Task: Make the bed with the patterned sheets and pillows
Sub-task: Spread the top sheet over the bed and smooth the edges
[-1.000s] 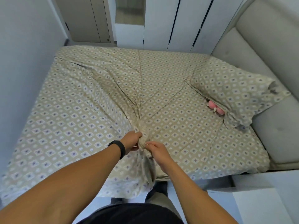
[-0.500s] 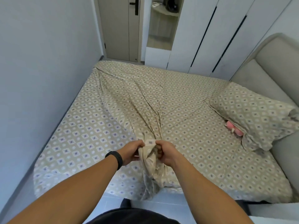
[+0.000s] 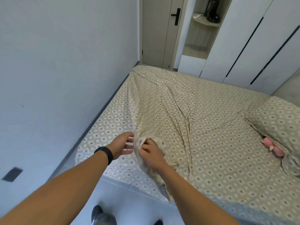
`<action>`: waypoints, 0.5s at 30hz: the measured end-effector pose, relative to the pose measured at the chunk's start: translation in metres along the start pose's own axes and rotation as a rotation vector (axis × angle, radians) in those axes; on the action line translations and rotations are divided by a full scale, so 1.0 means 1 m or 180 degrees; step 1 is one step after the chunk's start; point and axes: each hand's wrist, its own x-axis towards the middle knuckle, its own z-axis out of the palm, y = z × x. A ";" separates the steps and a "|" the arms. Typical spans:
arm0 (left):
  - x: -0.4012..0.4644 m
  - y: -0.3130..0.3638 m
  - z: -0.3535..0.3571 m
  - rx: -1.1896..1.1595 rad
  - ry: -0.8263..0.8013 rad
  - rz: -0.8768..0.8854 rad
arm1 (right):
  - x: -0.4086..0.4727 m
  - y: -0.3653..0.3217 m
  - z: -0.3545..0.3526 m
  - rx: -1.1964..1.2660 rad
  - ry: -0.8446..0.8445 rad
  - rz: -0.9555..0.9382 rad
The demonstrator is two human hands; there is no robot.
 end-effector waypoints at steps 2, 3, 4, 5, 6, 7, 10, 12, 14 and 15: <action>-0.004 0.006 -0.021 0.0398 -0.0199 0.0021 | 0.000 -0.007 0.029 0.0002 -0.0255 -0.0053; -0.004 0.006 -0.032 0.0684 -0.0229 0.0051 | 0.002 -0.009 0.043 0.0037 -0.0381 -0.0034; -0.004 0.006 -0.042 0.0952 -0.0241 0.0082 | 0.005 -0.012 0.056 0.0059 -0.0483 -0.0018; -0.002 0.004 -0.052 0.1160 -0.0268 0.0098 | 0.007 -0.013 0.068 0.0106 -0.0563 0.0000; -0.003 0.002 -0.063 0.1279 -0.0304 0.0092 | 0.007 -0.017 0.080 0.0141 -0.0591 0.0039; -0.003 -0.001 -0.080 0.1347 -0.0357 0.0079 | 0.009 -0.020 0.098 0.0191 -0.0579 0.0066; -0.001 -0.011 -0.125 0.1321 -0.0559 -0.0050 | 0.008 -0.036 0.143 0.0333 -0.0405 0.0102; 0.001 -0.019 -0.149 0.1255 -0.0644 -0.0081 | 0.007 -0.045 0.168 0.0338 -0.0285 0.0087; 0.005 -0.028 -0.174 0.1248 -0.0711 -0.0106 | 0.008 -0.059 0.195 0.0492 -0.0110 0.0299; 0.007 -0.033 -0.182 0.1239 -0.0705 -0.0115 | 0.007 -0.065 0.204 0.0751 0.0139 0.0506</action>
